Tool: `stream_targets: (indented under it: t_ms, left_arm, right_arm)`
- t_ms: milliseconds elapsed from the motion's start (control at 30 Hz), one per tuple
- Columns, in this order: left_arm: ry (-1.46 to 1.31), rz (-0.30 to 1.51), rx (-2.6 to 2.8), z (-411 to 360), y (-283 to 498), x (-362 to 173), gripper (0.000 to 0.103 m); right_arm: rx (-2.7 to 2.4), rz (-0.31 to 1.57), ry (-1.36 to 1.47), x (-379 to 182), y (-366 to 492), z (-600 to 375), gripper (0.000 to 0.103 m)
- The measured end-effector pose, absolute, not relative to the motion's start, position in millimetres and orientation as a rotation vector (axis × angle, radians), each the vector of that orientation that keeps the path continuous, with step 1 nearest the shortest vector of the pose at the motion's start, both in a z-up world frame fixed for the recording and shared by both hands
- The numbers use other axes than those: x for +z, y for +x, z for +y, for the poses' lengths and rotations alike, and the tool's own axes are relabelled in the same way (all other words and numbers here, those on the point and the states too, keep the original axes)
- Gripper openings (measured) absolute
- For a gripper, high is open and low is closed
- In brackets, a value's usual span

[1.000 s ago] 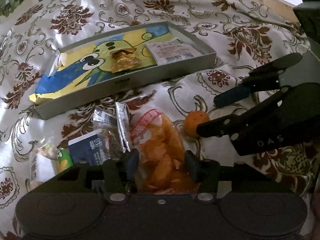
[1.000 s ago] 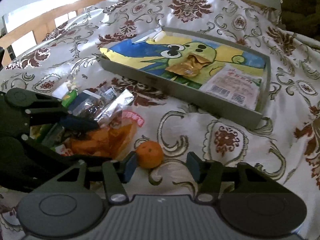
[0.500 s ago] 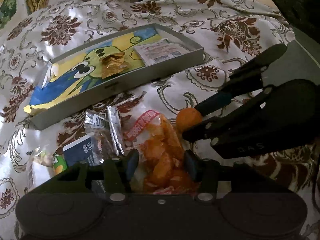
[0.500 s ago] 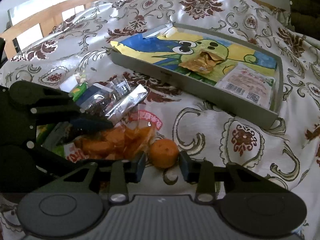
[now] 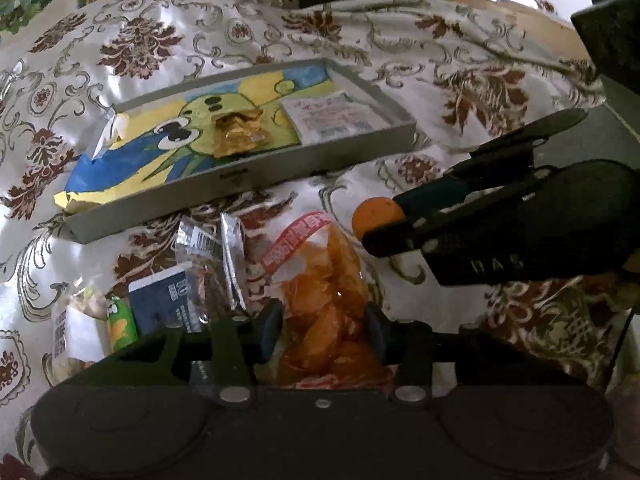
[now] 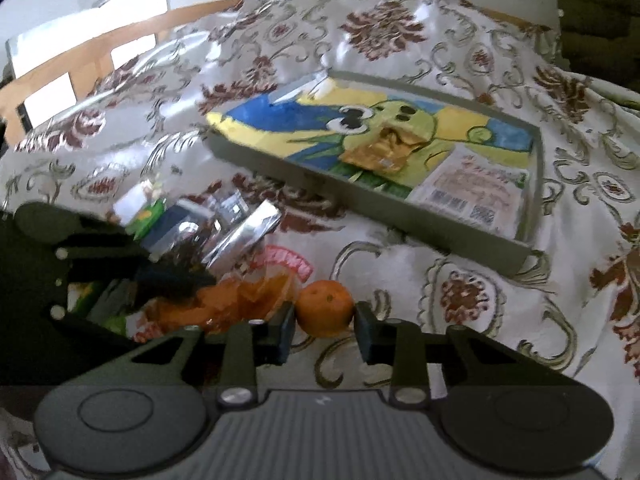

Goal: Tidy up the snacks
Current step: 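Carry the chip bag and mandarin with both tools over the grey tray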

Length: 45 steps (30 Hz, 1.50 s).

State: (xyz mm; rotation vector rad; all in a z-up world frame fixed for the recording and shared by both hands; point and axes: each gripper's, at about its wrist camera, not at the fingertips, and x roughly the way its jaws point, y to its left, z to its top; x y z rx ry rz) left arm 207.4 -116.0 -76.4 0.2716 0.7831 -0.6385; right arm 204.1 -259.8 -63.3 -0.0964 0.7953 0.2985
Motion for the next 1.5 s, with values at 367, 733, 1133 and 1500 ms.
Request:
stream_targets:
  t_ms: [367, 733, 1133, 1500]
  left_arm:
    - [0.144, 0.647, -0.612, -107.7, 203.4, -52.7, 0.045]
    - [-0.027, 0.52, -0.532, -109.4, 264.3, -14.7, 0.045]
    - [-0.068, 0.541, -0.46, -119.9, 358.3, -26.7, 0.045]
    - [-0.08, 0.617, -0.362, -116.6, 389.8, -46.4, 0.045]
  right_arm:
    - [0.222, 0.692, 0.017, -44.0, 205.2, -284.0, 0.035]
    - [0.134, 0.544, 0.157, -29.1, 227.4, -305.5, 0.035]
    - [0.105, 0.527, 0.259, -46.9, 287.8, -318.7, 0.036]
    - [0.113, 0.584, 0.215, -67.4, 311.6, -301.1, 0.036]
